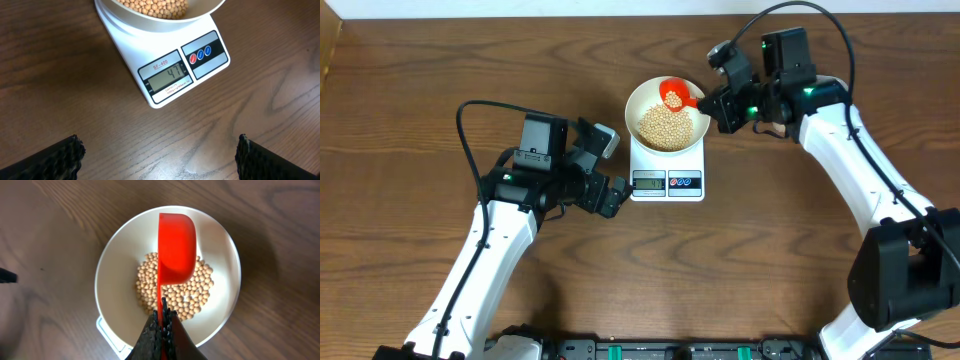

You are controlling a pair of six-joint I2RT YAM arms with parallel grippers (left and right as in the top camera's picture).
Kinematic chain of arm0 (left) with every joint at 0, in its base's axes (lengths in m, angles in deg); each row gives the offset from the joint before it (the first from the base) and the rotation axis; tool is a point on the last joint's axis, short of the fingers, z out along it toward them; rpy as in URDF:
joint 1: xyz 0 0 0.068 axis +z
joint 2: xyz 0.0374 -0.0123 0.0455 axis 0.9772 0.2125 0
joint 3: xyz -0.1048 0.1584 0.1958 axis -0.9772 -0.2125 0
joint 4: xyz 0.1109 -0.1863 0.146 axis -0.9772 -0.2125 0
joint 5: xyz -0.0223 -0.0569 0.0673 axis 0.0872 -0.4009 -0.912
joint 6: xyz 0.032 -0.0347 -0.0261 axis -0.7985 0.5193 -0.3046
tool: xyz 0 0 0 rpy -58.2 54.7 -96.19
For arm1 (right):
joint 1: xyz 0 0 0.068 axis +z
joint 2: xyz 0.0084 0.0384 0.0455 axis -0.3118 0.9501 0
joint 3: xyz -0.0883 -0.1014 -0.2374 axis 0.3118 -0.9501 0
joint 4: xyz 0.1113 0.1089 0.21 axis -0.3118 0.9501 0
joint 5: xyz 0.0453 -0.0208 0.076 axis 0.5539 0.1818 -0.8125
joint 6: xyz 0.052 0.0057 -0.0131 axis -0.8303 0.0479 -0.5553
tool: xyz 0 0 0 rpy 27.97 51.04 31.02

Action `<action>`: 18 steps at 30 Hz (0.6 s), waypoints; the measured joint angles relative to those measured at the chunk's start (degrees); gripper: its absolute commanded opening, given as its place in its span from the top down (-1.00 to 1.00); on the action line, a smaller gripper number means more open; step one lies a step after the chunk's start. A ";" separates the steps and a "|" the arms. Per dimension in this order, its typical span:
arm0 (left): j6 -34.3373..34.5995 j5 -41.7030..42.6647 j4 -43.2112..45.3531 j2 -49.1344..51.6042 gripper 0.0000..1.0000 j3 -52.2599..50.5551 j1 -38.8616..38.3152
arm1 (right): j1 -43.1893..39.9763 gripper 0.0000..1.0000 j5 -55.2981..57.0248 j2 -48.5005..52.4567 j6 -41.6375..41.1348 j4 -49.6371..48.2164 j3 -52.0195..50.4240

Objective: Scoop item into bowl and weigh 50g on scale
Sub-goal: 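Tip the red scoop to pour soybeans into the bowl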

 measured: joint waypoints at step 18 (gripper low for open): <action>0.00 0.02 0.00 0.00 -0.97 0.00 0.00 | 5.92 0.98 10.71 -0.02 6.51 0.42 0.00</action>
